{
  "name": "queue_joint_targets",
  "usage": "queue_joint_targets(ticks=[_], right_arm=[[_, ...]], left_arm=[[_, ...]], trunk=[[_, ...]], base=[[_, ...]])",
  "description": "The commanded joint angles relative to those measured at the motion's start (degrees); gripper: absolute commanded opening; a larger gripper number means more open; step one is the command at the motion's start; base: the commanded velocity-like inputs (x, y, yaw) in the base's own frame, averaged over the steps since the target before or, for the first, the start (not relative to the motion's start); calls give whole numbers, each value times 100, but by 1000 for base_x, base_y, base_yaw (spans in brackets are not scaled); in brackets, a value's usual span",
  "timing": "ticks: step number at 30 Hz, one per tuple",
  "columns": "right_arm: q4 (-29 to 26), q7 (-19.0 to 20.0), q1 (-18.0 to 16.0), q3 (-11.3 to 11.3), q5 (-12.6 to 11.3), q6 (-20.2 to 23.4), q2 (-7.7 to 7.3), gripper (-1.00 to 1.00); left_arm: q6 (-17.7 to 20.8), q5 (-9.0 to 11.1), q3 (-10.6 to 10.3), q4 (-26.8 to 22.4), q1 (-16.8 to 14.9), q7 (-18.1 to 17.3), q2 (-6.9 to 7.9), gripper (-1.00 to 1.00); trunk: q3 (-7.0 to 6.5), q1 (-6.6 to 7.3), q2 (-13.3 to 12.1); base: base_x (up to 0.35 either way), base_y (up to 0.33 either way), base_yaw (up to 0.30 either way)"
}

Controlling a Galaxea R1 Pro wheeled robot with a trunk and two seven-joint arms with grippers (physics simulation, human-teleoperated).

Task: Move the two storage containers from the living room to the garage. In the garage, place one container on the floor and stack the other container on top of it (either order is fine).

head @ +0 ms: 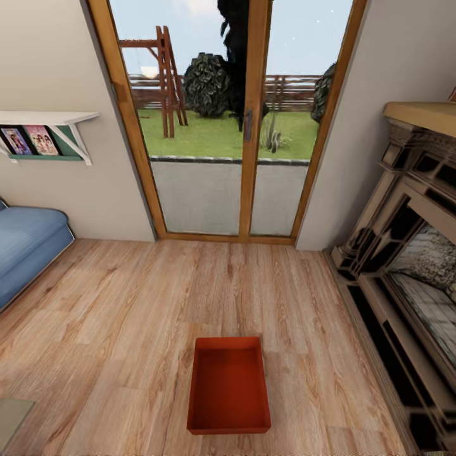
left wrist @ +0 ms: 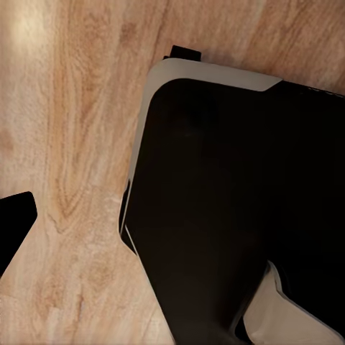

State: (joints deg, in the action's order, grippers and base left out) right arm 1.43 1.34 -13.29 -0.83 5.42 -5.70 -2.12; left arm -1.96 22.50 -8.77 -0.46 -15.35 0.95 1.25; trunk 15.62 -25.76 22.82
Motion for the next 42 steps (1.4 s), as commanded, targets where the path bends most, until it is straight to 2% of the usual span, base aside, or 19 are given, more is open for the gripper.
queue_joint_targets(ticks=[1,42], right_arm=[[15,7,-7,-14,56,-29,-2,100],[14,7,-7,-14,56,-32,-8,100]], left_arm=[[-15,44,-50,2,-3,10,1,100],[-15,44,-51,2,-3,10,1,100]], trunk=[[19,-2,10],[391,-2,10]], base=[[0,0,0],[0,0,0]])
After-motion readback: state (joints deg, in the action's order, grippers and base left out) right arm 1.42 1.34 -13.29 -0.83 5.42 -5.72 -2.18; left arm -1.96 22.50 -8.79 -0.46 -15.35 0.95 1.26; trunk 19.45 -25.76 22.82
